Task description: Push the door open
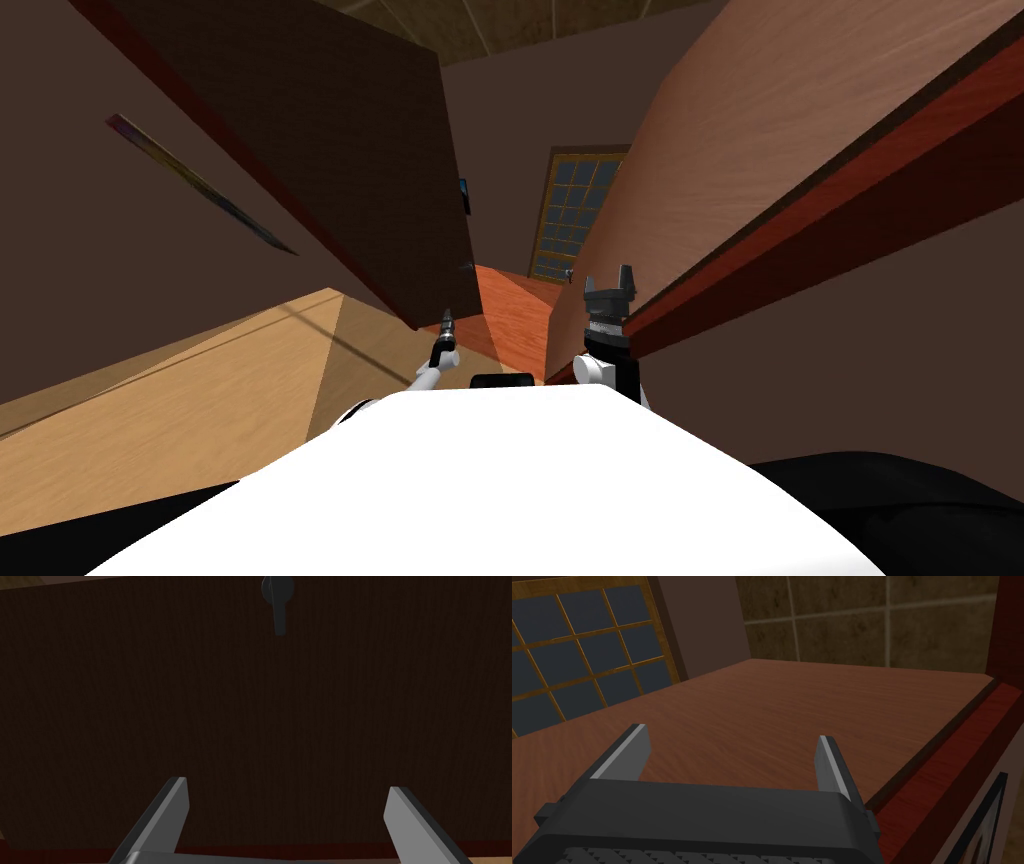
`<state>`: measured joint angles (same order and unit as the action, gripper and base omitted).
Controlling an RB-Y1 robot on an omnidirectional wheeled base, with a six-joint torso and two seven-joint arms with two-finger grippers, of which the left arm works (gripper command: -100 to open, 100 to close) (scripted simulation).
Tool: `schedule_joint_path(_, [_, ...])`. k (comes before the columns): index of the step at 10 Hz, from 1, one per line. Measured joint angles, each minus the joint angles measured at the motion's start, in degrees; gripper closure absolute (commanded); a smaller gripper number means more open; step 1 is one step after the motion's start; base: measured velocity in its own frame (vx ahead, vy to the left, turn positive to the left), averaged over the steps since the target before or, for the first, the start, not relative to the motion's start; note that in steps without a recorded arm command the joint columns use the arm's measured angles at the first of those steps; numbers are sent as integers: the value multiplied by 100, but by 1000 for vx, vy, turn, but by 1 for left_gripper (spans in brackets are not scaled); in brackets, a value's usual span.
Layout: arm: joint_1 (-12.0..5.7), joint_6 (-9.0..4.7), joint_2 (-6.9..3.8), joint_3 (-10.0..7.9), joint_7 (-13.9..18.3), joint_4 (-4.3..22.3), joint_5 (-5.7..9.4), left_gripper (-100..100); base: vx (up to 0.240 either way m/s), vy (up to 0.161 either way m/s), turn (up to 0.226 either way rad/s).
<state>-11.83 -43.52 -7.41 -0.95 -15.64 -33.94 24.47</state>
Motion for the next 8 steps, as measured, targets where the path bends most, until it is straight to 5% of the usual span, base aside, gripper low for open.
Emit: schedule_joint_path(8, [-19, -323, 145, -185, -66, 112, 106, -100, 221, 52, -45])
